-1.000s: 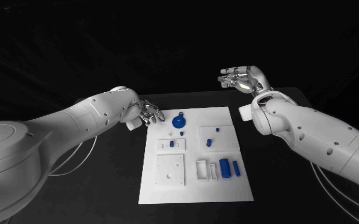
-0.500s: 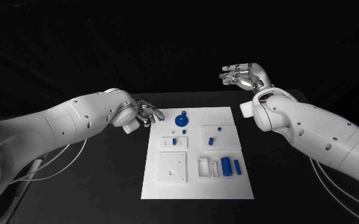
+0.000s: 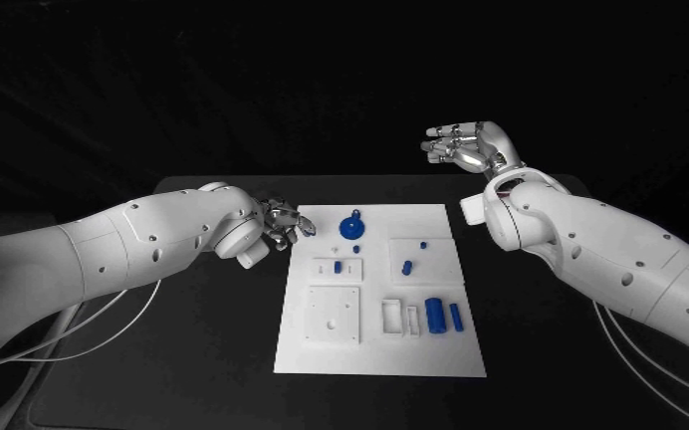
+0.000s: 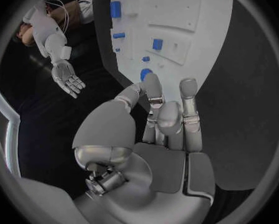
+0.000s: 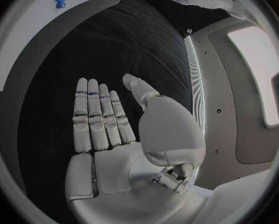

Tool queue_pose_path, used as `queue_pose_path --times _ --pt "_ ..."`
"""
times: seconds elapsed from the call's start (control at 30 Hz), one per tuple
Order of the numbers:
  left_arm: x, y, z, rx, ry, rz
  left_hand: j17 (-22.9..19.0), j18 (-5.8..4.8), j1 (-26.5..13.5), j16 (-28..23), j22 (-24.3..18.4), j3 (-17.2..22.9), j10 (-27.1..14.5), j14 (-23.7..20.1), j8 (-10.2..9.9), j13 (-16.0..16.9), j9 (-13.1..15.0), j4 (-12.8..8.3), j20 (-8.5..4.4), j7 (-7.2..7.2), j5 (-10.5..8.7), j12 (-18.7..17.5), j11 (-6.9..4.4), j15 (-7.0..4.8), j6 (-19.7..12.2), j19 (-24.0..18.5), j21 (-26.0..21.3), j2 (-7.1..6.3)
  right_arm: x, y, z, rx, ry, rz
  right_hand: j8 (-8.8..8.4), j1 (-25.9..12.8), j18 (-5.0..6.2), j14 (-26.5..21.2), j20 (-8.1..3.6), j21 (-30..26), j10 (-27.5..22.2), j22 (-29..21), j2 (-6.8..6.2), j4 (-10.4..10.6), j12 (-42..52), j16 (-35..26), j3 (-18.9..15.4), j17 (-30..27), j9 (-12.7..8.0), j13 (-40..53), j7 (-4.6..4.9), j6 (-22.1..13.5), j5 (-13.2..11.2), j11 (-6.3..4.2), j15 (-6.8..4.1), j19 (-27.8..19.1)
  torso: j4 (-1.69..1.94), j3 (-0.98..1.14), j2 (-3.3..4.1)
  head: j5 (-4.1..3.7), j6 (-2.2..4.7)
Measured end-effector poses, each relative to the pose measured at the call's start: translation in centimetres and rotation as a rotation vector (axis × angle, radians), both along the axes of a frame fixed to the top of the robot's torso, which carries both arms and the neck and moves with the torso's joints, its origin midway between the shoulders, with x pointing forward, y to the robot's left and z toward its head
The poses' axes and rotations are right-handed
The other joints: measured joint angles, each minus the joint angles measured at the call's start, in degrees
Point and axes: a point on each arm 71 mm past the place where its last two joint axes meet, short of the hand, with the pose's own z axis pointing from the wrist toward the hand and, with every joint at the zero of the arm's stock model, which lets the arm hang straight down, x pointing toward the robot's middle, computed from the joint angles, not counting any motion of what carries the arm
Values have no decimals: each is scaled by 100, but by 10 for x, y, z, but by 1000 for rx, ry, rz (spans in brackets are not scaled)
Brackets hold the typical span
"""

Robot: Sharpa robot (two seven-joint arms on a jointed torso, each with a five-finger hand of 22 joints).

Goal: Assemble the parts on the task board

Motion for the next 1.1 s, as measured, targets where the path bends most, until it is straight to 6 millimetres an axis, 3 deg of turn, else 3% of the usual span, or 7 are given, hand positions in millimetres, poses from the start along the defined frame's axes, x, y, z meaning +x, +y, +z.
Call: queue_pose_path --times 0.3,0.37,1.1 --pt "-10 -8 -12 0 0 8 -7 -1 -31 0 0 24 -3 0 -3 59 83 25 0 1 69 30 -2 0 0 0 0 -31 -1 0 -3 0 9 2 0 0 -1 0 0 0 0 0 0 0 0 0 0 0 0 0 0 0 28 0 0 0 12 -12 -35 3 -47" --pt "-12 -9 -15 6 0 11 -7 -1 -45 0 -1 26 -3 0 -25 66 269 24 16 1 89 30 -3 0 0 16 14 -45 -1 -1 -4 0 10 2 0 0 0 0 0 0 0 0 0 0 0 0 0 0 0 0 0 0 28 0 0 0 12 -10 -35 3 -51" --pt "-23 -26 -38 88 -1 -11 -30 -1 -130 0 -2 87 -6 -1 -12 84 367 -7 42 1 122 62 -3 2 1 0 21 -32 -1 1 -5 1 16 7 0 0 0 0 0 0 0 0 0 16 0 0 -16 0 0 0 0 0 89 0 0 0 19 -8 -6 -18 -111"
